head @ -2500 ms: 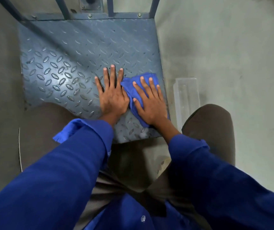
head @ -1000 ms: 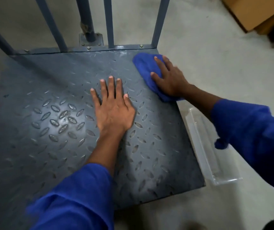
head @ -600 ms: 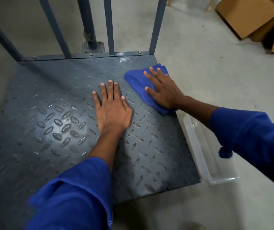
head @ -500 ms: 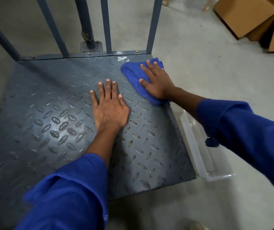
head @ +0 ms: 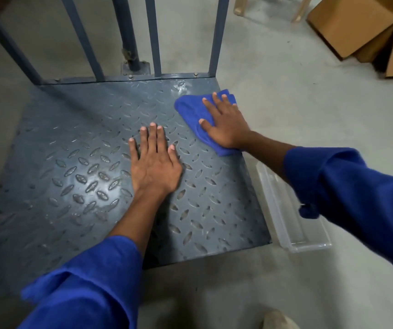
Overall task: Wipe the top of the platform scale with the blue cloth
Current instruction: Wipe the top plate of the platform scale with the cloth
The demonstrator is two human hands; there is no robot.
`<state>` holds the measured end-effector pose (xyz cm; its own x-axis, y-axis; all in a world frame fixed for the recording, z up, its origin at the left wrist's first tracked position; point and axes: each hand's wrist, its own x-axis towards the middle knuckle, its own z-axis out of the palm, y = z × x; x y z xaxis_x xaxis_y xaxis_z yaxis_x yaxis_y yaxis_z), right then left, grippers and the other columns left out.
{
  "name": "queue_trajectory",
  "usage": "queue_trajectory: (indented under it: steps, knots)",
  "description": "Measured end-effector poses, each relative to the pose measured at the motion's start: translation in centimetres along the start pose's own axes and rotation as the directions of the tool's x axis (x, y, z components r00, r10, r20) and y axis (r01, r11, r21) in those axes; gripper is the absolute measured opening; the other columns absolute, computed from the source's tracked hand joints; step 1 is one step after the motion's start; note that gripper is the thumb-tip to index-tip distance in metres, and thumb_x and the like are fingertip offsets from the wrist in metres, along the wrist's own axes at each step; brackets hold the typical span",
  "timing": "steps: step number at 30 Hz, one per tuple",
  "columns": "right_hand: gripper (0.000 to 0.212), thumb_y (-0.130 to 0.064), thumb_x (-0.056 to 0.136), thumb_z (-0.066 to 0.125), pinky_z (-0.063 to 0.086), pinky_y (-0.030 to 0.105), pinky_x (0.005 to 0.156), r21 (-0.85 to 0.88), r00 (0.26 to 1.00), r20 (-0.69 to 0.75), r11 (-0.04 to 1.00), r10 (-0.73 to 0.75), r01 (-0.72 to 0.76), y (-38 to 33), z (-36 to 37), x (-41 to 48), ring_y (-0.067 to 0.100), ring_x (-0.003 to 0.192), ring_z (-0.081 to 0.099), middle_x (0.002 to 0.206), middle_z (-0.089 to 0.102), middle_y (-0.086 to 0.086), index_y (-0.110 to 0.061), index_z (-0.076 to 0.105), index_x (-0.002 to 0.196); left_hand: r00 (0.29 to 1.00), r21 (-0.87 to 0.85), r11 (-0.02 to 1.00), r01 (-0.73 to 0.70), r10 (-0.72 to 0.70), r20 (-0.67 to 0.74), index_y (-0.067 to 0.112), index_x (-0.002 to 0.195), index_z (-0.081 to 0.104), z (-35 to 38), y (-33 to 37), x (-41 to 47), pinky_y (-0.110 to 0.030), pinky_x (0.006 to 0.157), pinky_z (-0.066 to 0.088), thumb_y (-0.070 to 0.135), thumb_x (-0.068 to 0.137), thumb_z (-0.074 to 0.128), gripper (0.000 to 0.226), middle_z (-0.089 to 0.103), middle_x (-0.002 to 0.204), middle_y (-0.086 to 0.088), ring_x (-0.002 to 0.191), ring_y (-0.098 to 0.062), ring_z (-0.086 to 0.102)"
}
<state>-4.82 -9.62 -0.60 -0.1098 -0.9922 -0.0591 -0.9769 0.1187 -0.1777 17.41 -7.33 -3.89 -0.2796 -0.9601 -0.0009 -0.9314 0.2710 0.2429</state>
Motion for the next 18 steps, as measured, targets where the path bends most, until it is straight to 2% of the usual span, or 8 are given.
queue_trajectory:
  steps: [2, 4, 7, 9, 11, 14, 16, 18]
  knots:
    - [0.07, -0.055, 0.11, 0.037, 0.003, 0.052, 0.132, -0.025, 0.998, -0.005, 0.998, -0.064, 0.064, -2.0, 0.5, -1.4, 0.03, 0.165, 0.001, 0.178, 0.005, 0.005, -0.027, 0.016, 0.169, 1.0, -0.005, 1.0, 0.006, -0.006, 0.004, 0.015, 0.17, -0.001, 0.0, 0.0, -0.7, -0.052, 0.132, -0.008, 0.043, 0.109, 0.007, 0.067, -0.007, 0.179, -0.003, 0.164, -0.02, -0.012]
    - [0.071, -0.058, 0.106, 0.035, 0.002, 0.049, 0.133, -0.029, 0.972, 0.004, 0.971, -0.236, 0.236, -2.7, 0.9, -4.5, 0.028, 0.165, 0.004, 0.178, 0.01, 0.003, -0.028, 0.019, 0.169, 1.0, 0.01, 1.0, 0.003, -0.003, 0.0, 0.014, 0.17, 0.001, 0.0, 0.1, -2.1, -0.052, 0.132, -0.007, 0.043, 0.106, 0.003, 0.07, -0.005, 0.179, -0.003, 0.165, -0.02, -0.01]
    - [0.075, -0.062, 0.103, 0.033, 0.007, 0.046, 0.131, -0.05, 0.921, 0.054, 0.92, -0.386, 0.388, -0.6, 0.9, -7.5, 0.026, 0.164, 0.008, 0.177, 0.013, 0.002, -0.028, 0.021, 0.168, 1.0, 0.015, 1.0, -0.009, 0.009, -0.008, 0.013, 0.17, 0.005, 0.0, 0.1, -4.2, -0.052, 0.132, -0.007, 0.044, 0.104, 0.003, 0.073, -0.002, 0.179, -0.004, 0.165, -0.021, -0.008]
    - [0.079, -0.067, 0.101, 0.028, 0.01, 0.05, 0.131, -0.07, 0.938, 0.075, 0.936, -0.339, 0.344, 1.5, -0.1, -6.9, 0.027, 0.165, 0.006, 0.178, 0.011, 0.003, -0.029, 0.018, 0.169, 1.0, 0.002, 1.0, -0.016, 0.016, -0.006, 0.014, 0.17, 0.002, 0.0, 0.0, -5.1, -0.053, 0.132, -0.009, 0.045, 0.105, 0.003, 0.072, -0.005, 0.179, -0.003, 0.165, -0.021, -0.011]
    - [0.087, -0.073, 0.095, 0.019, 0.013, 0.053, 0.131, -0.064, 0.977, 0.051, 0.975, -0.209, 0.212, 2.6, -0.8, -5.7, 0.029, 0.165, 0.005, 0.178, 0.01, 0.005, -0.028, 0.017, 0.169, 1.0, 0.005, 1.0, -0.021, 0.021, 0.002, 0.016, 0.17, -0.001, 0.0, -0.1, -5.6, -0.053, 0.132, -0.011, 0.047, 0.105, 0.001, 0.072, -0.008, 0.178, -0.003, 0.164, -0.021, -0.014]
    - [0.093, -0.076, 0.091, 0.016, 0.012, 0.056, 0.13, -0.031, 0.994, 0.05, 0.994, -0.1, 0.102, 1.3, -0.8, -4.9, 0.03, 0.165, 0.003, 0.178, 0.007, 0.006, -0.027, 0.016, 0.169, 1.0, 0.01, 1.0, -0.029, 0.029, -0.002, 0.016, 0.17, -0.002, 0.1, -0.1, -5.8, -0.054, 0.132, -0.009, 0.048, 0.105, -0.001, 0.072, -0.01, 0.178, -0.003, 0.164, -0.021, -0.015]
    - [0.091, -0.075, 0.092, 0.017, 0.011, 0.056, 0.131, -0.04, 0.987, 0.051, 0.987, -0.154, 0.156, -0.4, -0.3, -6.3, 0.031, 0.165, 0.004, 0.178, 0.008, 0.006, -0.026, 0.017, 0.169, 0.999, -0.005, 0.999, -0.04, 0.04, 0.003, 0.017, 0.17, -0.001, -0.1, -0.3, -6.3, -0.054, 0.132, -0.008, 0.048, 0.105, 0.0, 0.072, -0.009, 0.178, -0.002, 0.164, -0.019, -0.015]
    - [0.085, -0.07, 0.097, 0.022, 0.011, 0.054, 0.132, -0.064, 0.957, 0.048, 0.955, -0.285, 0.288, -1.5, 0.1, -9.6, 0.03, 0.165, 0.007, 0.177, 0.012, 0.005, -0.025, 0.02, 0.169, 0.997, -0.014, 0.997, -0.077, 0.077, -0.001, 0.017, 0.17, 0.002, -0.3, -1.0, -7.2, -0.052, 0.132, -0.007, 0.047, 0.105, 0.002, 0.072, -0.006, 0.179, -0.001, 0.164, -0.018, -0.012]
